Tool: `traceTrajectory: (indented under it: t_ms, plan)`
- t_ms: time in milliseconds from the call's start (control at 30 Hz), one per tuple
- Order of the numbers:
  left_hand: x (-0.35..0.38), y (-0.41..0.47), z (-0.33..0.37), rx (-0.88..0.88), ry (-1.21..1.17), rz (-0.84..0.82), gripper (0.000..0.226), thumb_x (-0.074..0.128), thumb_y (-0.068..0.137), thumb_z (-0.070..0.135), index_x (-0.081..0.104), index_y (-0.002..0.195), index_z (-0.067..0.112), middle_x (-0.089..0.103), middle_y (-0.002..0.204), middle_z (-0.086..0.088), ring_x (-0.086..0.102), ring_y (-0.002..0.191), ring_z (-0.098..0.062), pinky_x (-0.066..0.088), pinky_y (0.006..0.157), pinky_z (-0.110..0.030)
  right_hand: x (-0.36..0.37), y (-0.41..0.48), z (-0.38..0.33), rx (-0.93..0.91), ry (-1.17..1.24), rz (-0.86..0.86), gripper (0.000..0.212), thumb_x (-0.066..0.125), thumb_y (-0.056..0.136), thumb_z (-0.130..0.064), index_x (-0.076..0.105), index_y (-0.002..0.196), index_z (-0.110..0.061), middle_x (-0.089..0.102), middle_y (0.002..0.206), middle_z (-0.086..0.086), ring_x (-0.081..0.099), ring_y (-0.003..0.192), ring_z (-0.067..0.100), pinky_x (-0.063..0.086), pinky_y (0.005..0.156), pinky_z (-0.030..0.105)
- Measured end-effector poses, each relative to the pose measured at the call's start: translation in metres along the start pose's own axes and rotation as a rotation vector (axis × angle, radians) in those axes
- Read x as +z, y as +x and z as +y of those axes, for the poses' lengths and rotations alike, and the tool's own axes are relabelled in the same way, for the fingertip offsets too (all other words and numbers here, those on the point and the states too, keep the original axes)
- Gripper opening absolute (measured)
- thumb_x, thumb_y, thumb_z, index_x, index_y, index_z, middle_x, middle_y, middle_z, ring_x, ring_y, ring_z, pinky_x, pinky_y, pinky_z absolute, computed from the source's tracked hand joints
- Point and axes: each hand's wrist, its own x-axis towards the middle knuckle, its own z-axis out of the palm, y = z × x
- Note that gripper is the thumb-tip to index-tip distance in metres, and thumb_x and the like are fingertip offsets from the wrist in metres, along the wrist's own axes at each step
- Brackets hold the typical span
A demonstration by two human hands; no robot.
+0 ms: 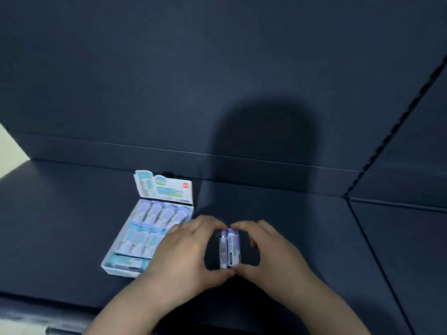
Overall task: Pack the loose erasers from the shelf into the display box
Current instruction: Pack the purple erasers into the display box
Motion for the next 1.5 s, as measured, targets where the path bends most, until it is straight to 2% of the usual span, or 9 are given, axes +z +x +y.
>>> traceTrajectory:
  t_ms: [100, 267, 433, 600, 900, 1000, 1100, 1333, 1500]
  plan:
    - [-0.030, -0.007, -0.045, 0.049, -0.002, -0.001, 0.058, 0.058, 0.054, 0.067, 0.053, 0.103, 0.038, 0.057, 0.097, 0.024, 0.050, 0.086, 0.005, 0.034, 0.071, -0.009, 0.032, 0.027, -0.040, -0.016, 0.036, 0.041, 0.064, 0.070, 0.070, -0.042, 0.037, 0.125, -0.046, 0.036, 0.095, -0.023, 0.050, 0.090, 0.002, 0.047, 0.080, 0.026]
    - [-0.066, -0.016, -0.103, 0.086, 0.019, -0.023, 0.067, 0.056, 0.055, 0.073, 0.061, 0.108, 0.032, 0.061, 0.099, 0.018, 0.060, 0.088, -0.003, 0.049, 0.073, -0.026, 0.067, 0.051, -0.086, -0.019, 0.079, 0.065, 0.067, 0.072, 0.069, -0.044, 0.038, 0.126, -0.048, 0.034, 0.095, -0.033, 0.047, 0.090, -0.003, 0.045, 0.082, 0.021]
    - [-0.086, -0.026, -0.141, 0.009, 0.113, -0.098, 0.078, 0.054, 0.056, 0.074, 0.063, 0.118, 0.027, 0.054, 0.101, 0.013, 0.061, 0.088, -0.012, 0.045, 0.077, -0.024, 0.080, 0.058, -0.110, 0.047, 0.204, 0.063, 0.066, 0.077, 0.069, -0.044, 0.040, 0.122, -0.052, 0.039, 0.097, -0.030, 0.043, 0.090, -0.009, 0.043, 0.086, 0.018]
    - [-0.083, -0.028, -0.151, -0.036, -0.009, -0.206, 0.087, 0.075, 0.067, 0.051, 0.034, 0.140, 0.030, 0.035, 0.123, 0.017, 0.040, 0.114, 0.001, 0.025, 0.093, -0.006, 0.085, 0.062, -0.119, 0.093, 0.195, 0.034, 0.066, 0.077, 0.069, -0.043, 0.041, 0.124, -0.049, 0.039, 0.098, -0.029, 0.044, 0.090, -0.007, 0.042, 0.087, 0.018]
    - [-0.071, -0.021, -0.150, 0.030, -0.076, -0.211, 0.090, 0.079, 0.062, 0.050, 0.036, 0.138, 0.027, 0.031, 0.115, 0.019, 0.039, 0.111, 0.002, 0.027, 0.092, -0.006, 0.088, 0.065, -0.123, 0.156, -0.006, 0.019, 0.071, 0.071, 0.071, -0.051, 0.033, 0.132, -0.047, 0.038, 0.123, -0.024, 0.046, 0.103, -0.001, 0.038, 0.084, 0.019]
    - [-0.073, -0.020, -0.153, 0.041, -0.062, -0.201, 0.094, 0.079, 0.061, 0.051, 0.034, 0.140, 0.028, 0.030, 0.114, 0.020, 0.038, 0.111, 0.002, 0.026, 0.092, -0.006, 0.091, 0.069, -0.126, 0.157, -0.055, -0.005, 0.084, 0.069, 0.070, -0.057, 0.021, 0.139, -0.048, 0.036, 0.133, -0.020, 0.046, 0.116, 0.004, 0.040, 0.090, 0.023]
    - [-0.080, -0.021, -0.157, 0.027, -0.051, -0.174, 0.094, 0.079, 0.060, 0.052, 0.035, 0.140, 0.030, 0.031, 0.114, 0.021, 0.039, 0.110, 0.001, 0.026, 0.093, -0.007, 0.090, 0.068, -0.125, 0.196, -0.048, 0.014, 0.091, 0.068, 0.069, -0.060, 0.013, 0.141, -0.050, 0.037, 0.132, -0.019, 0.047, 0.116, 0.005, 0.040, 0.089, 0.023]
    - [-0.088, -0.026, -0.165, -0.011, 0.024, -0.185, 0.081, 0.074, 0.067, 0.053, 0.037, 0.136, 0.034, 0.032, 0.111, 0.020, 0.045, 0.107, -0.002, 0.034, 0.098, -0.018, 0.089, 0.053, -0.111, 0.242, -0.053, 0.068, 0.051, 0.062, 0.076, -0.060, 0.047, 0.121, -0.043, 0.040, 0.109, -0.023, 0.051, 0.105, 0.002, 0.042, 0.083, 0.021]
    - [-0.086, -0.030, -0.161, -0.021, 0.068, -0.213, 0.075, 0.070, 0.071, 0.054, 0.036, 0.136, 0.036, 0.034, 0.117, 0.020, 0.044, 0.109, -0.002, 0.033, 0.098, -0.019, 0.092, 0.055, -0.122, 0.186, -0.170, 0.038, 0.044, 0.057, 0.081, -0.057, 0.052, 0.122, -0.041, 0.044, 0.115, -0.018, 0.047, 0.111, 0.003, 0.039, 0.082, 0.020]
